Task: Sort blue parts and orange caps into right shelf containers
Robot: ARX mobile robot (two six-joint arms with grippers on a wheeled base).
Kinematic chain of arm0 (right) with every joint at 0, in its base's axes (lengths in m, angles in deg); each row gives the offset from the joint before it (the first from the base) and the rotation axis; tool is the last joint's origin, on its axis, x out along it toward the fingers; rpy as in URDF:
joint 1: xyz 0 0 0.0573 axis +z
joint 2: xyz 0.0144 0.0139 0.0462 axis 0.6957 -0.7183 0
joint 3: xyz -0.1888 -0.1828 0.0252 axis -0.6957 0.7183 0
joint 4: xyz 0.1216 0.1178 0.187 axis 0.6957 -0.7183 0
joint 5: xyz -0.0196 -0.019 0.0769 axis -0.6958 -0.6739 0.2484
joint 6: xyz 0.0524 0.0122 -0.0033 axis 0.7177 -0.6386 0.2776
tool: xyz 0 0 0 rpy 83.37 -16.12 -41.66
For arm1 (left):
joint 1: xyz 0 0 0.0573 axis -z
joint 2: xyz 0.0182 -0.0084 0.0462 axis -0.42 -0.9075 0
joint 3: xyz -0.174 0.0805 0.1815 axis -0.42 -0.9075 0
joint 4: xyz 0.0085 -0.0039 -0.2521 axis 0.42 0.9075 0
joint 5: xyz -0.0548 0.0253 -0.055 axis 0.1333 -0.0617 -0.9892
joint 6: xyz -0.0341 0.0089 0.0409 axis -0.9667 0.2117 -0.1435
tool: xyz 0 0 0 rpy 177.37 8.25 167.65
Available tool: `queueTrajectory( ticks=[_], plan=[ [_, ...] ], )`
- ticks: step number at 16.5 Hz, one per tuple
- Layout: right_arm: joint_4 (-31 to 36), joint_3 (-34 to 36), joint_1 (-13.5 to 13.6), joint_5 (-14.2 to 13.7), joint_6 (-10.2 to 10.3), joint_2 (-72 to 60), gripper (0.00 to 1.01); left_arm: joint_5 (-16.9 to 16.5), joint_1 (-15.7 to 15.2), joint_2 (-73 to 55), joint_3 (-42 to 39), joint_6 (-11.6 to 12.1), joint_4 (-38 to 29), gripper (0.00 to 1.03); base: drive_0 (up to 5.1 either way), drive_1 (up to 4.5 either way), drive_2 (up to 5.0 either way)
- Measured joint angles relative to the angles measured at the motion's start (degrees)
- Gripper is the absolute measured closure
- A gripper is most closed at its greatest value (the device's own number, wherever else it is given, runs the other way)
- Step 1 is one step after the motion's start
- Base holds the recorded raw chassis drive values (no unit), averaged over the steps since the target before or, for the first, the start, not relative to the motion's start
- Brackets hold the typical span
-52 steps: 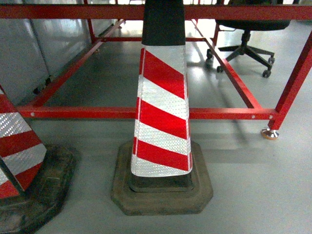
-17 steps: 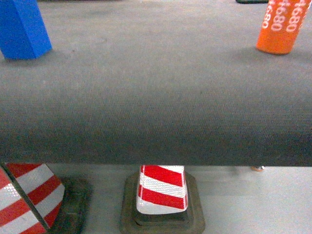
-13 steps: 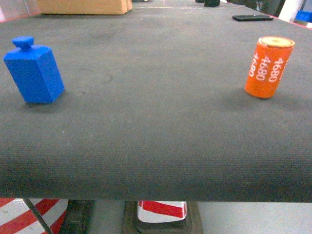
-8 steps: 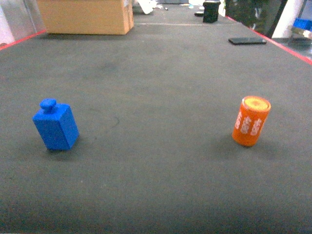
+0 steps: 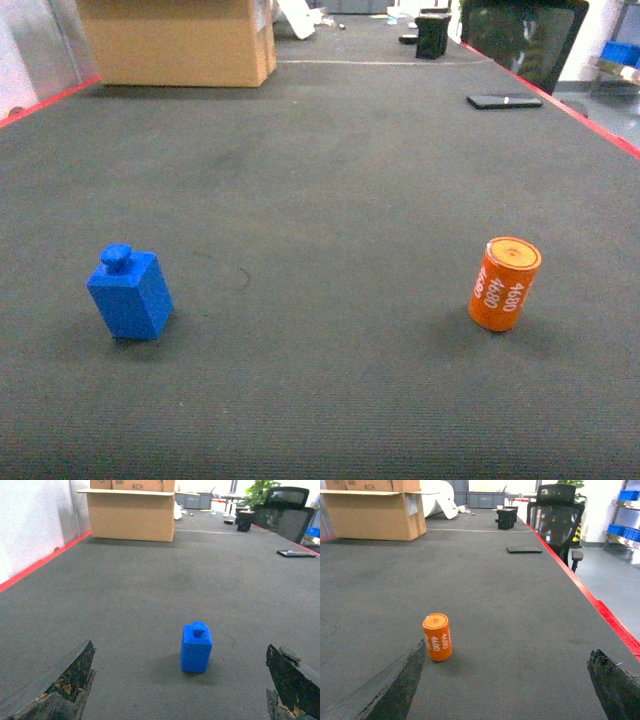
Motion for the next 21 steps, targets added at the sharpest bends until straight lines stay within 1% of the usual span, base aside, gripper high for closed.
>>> queueTrajectory(
  ticks=[21],
  plan=[
    [0.00,0.00,0.00,0.00,0.00,0.00,0.03,0.00,0.00,0.00,0.00,0.00,0.00,0.05,0.0,0.00,0.0]
  ],
)
